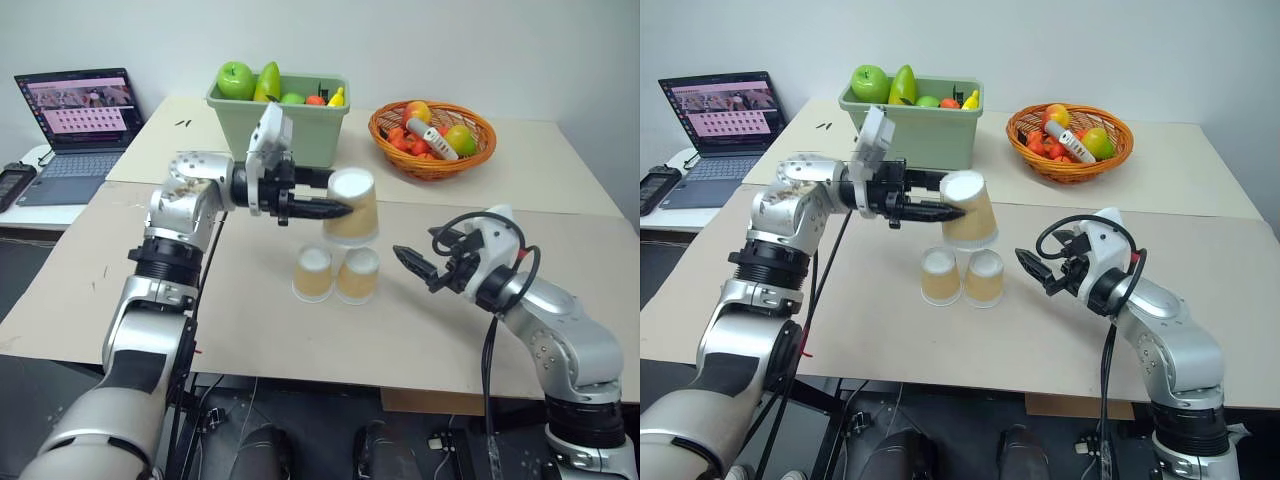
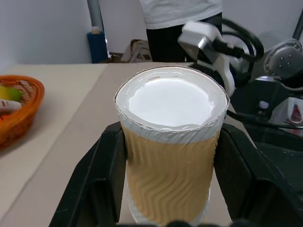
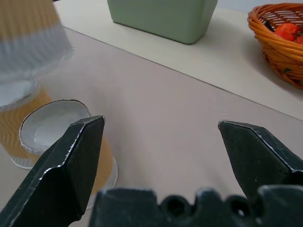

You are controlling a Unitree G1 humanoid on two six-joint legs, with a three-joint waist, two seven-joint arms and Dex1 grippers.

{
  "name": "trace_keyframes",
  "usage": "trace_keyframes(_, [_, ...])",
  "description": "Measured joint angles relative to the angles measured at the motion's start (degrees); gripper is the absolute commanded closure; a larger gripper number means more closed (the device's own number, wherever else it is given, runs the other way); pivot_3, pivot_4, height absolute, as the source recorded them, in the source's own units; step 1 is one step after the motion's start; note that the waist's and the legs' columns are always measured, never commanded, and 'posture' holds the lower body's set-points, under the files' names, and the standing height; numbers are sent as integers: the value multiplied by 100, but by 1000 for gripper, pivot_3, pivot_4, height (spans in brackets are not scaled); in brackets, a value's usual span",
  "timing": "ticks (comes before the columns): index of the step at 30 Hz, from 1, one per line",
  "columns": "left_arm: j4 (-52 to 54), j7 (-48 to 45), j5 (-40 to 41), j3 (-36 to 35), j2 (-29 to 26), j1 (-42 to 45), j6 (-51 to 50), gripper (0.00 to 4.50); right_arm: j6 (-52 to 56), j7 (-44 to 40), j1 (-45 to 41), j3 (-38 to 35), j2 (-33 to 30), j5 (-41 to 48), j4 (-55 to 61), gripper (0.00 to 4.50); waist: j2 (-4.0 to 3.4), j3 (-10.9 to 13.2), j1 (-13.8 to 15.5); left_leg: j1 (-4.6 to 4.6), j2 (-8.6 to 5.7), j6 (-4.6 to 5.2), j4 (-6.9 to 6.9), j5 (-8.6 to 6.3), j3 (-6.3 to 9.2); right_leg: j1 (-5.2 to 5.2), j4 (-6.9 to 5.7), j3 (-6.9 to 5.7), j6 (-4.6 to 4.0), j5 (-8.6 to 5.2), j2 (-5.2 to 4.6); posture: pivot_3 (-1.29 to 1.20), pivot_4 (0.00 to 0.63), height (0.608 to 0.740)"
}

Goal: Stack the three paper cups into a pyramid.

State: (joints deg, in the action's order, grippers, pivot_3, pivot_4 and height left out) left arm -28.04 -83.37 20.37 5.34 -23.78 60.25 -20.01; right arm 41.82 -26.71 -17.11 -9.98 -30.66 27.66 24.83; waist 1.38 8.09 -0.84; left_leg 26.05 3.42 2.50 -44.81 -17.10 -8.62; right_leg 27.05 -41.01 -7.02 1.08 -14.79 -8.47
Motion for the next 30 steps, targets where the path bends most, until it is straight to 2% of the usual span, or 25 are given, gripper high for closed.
trace_keyframes(19, [26,-100,-195,179,-151,-267,246,2161,19,-6,8,-25,-120,69,71,0,0,0,6,1,-1,1,0,0,3,0,1,0,0,0,0,0,150,674])
trace_keyframes(21, [25,-72,-228,190,-149,-277,257,1325,19,-8,8,-24,-120,69,71,0,0,0,6,1,-1,1,0,-1,3,0,1,0,0,0,0,0,150,674])
trace_keyframes(25, [25,14,-232,188,-132,-282,286,54,22,-9,8,-25,-120,70,71,0,0,0,7,1,-1,1,0,-1,3,0,1,0,0,0,0,0,150,674])
trace_keyframes(30, [25,176,-194,95,-85,-273,238,54,26,-11,8,-24,-120,70,71,0,0,0,7,1,-1,1,0,-1,4,0,1,0,0,0,0,0,150,674])
